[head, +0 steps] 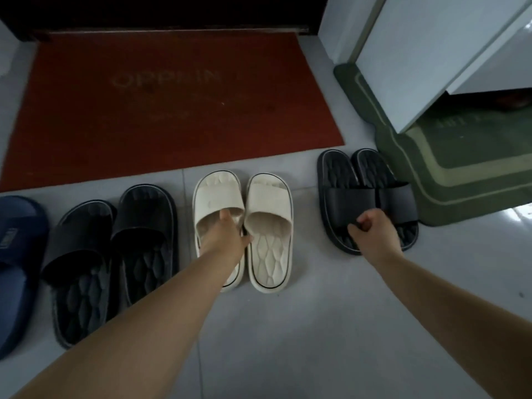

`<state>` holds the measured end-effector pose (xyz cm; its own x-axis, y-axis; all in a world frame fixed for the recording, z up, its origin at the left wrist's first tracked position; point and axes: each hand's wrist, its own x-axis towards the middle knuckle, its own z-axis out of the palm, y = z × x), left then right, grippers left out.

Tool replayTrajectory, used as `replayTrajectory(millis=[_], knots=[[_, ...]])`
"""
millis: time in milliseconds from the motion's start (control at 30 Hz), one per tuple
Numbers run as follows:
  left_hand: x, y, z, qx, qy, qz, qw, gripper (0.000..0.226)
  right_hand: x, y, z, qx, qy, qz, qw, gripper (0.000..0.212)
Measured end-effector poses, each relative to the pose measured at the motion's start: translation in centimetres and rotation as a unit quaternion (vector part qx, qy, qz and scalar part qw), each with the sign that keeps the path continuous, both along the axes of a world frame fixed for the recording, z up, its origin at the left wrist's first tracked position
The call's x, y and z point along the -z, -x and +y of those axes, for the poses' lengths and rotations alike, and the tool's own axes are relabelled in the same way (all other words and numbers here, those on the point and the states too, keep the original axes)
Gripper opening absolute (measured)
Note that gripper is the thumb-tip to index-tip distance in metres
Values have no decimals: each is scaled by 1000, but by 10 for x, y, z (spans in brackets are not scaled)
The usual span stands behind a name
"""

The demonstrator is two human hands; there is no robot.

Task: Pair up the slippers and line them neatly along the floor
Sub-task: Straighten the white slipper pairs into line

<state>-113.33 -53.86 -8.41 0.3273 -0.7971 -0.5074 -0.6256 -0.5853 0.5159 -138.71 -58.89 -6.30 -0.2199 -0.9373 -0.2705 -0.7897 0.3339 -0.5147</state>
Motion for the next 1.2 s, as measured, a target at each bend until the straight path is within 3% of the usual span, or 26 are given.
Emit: replayTrajectory(millis=[100,233,367,533,700,767,867,933,1000,1100,1167,1200], knots=[[9,2,-9,41,6,-67,997,48,-8,39,-29,-111,47,172,978,50],[15,5,-21,72,23,-101,992,41,-12,67,-68,-248,-70,342,904,102],[19,10,-27,43,46,-112,992,38,-15,66,-94,-329,-134,374,857,104],[25,12,-27,32,71,-113,990,37,-23,46,-97,-359,-217,188,888,66],[27,12,-27,12,80,-106,991,34,-24,34,-63,-334,-128,123,926,40],[28,10,-27,8,81,-93,992,33,-32,38,-50,-249,-77,88,961,46],[30,9,-27,12,85,-87,993,33,-38,47,-36,-47,-1,-54,997,44],[30,9,-27,15,88,-84,992,35,-41,44,-34,70,0,-187,980,25],[30,10,-27,23,87,-83,992,37,-40,34,-39,182,-17,-340,922,10],[29,8,-26,29,78,-76,994,39,-31,17,-50,312,-5,-490,814,16],[29,7,-25,27,75,-63,995,38,-20,8,-54,329,-12,-541,774,34],[29,6,-24,26,74,-56,995,38,-13,5,-53,312,-28,-547,777,37]])
